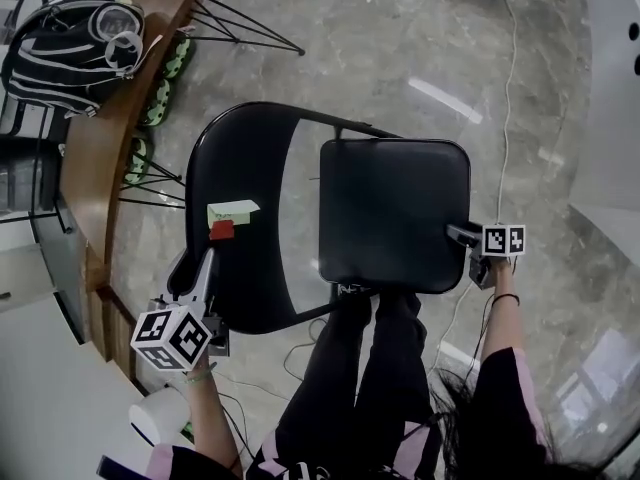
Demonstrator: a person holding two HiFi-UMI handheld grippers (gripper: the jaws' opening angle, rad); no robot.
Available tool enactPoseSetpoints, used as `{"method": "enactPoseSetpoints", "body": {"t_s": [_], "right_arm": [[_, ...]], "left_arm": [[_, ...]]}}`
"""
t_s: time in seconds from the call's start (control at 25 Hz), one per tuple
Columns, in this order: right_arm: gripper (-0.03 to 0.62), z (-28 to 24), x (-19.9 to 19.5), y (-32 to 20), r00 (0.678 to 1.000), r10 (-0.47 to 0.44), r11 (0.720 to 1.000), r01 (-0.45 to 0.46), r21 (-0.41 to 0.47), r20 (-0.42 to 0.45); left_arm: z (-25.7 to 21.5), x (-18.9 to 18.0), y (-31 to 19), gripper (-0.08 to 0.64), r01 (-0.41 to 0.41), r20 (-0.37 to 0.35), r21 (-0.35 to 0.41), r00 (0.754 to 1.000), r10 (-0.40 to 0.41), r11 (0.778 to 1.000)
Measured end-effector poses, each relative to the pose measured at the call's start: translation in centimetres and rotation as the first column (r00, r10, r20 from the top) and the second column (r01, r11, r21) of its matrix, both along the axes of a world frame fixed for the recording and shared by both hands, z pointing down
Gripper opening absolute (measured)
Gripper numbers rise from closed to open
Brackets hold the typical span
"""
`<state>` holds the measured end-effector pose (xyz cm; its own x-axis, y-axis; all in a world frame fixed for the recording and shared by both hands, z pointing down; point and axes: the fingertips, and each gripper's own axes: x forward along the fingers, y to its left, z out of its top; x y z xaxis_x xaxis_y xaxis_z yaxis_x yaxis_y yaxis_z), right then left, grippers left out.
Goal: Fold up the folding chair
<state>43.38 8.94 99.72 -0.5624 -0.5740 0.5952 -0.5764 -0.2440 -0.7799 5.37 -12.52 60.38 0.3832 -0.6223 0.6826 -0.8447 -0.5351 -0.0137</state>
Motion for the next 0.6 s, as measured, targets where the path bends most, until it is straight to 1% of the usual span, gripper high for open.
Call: {"method": "enactPoseSetpoints", "body": {"t_s": [0.08,0.2,0.28,0.4,0.44,0.52,0.6], "right_arm": [[0.318,0.07,-0.11,-0.04,1.000,0.003,1.000,-0.003,0.004,0.020],[0.316,0.03,-0.29,-0.17,0.999,-0.018,1.000,0.018,-0.015,0.033],[0.316,-0.14,-0.47,-0.04,0.999,-0.020,1.000,0.021,-0.012,0.034],[0.316,-0.27,-0.17,-0.13,1.000,0.010,0.999,-0.010,0.033,0.012],[0.316,-0.28,-0.15,-0.13,1.000,0.018,0.998,-0.019,0.052,0.018],[0.316,-0.16,-0.33,0.08,0.997,0.026,0.997,-0.031,0.072,0.072],[0.316,0.15,-0.81,0.19,0.981,0.036,0.998,-0.046,0.044,0.191]], "left_arm": [[-0.04,-0.13,0.00,0.160,-0.002,-0.005,0.009,1.000,0.002,1.000],[-0.05,-0.19,0.00,0.160,-0.008,-0.011,0.020,1.000,0.008,1.000],[-0.06,-0.23,0.05,0.160,-0.015,-0.020,0.021,1.000,0.016,1.000],[0.01,-0.14,-0.08,0.160,-0.030,-0.042,0.019,0.999,0.031,0.999],[0.04,-0.12,-0.10,0.160,-0.035,-0.042,0.018,0.998,0.035,0.999],[0.01,-0.07,-0.04,0.160,-0.042,-0.041,0.014,0.998,0.043,0.999],[-0.07,0.06,0.00,0.160,-0.048,-0.040,0.013,0.998,0.048,0.999]]}}
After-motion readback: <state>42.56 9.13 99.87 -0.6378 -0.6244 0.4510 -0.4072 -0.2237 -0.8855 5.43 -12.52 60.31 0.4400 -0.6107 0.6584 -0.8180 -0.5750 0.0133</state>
